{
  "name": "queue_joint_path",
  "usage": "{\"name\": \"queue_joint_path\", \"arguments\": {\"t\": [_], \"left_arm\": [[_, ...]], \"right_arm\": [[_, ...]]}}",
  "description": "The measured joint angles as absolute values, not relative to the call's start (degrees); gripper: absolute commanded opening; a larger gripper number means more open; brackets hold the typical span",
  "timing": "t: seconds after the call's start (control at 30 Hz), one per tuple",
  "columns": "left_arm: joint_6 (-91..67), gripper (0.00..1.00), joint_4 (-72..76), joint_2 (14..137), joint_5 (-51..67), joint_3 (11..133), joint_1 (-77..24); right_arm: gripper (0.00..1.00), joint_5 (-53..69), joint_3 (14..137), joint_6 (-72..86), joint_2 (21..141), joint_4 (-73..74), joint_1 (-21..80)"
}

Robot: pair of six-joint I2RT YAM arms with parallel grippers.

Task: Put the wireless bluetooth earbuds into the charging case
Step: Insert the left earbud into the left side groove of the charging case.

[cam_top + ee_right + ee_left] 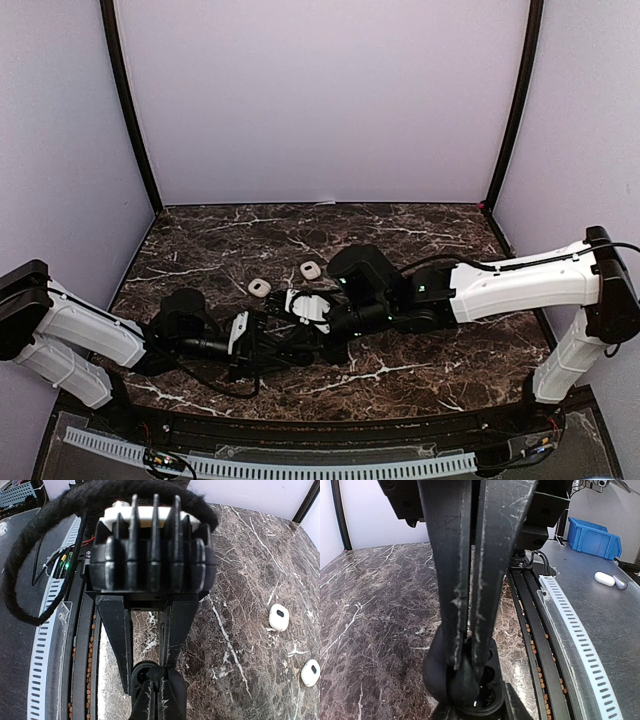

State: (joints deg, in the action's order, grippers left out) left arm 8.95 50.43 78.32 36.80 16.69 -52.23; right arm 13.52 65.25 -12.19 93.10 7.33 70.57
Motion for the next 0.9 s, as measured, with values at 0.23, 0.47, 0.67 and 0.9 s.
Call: {"name": "queue_joint_path", "arguments": {"t": [0.23, 0.47, 0.67, 0.9], "left_arm": [[8.95, 0.19, 50.41, 78.32, 36.62, 16.69, -52.21], [8.95, 0.19, 50.48, 78.3, 36.38, 16.69, -52.23], [8.97, 0.19, 50.5, 78.3, 36.42, 16.69, -52.23], [8.97, 0.19, 50.72, 78.3, 36.45, 16.69, -52.23]], "right_arm": [[0.0, 13.87, 65.25, -12.43, 93.1, 8.14, 70.57], [0.0, 14.2, 65.25, -13.02, 93.1, 9.39, 70.59], [0.0, 14.31, 65.43, -13.08, 93.12, 9.76, 70.76], [0.17, 14.28, 66.41, -13.3, 94.11, 10.59, 70.83]]}}
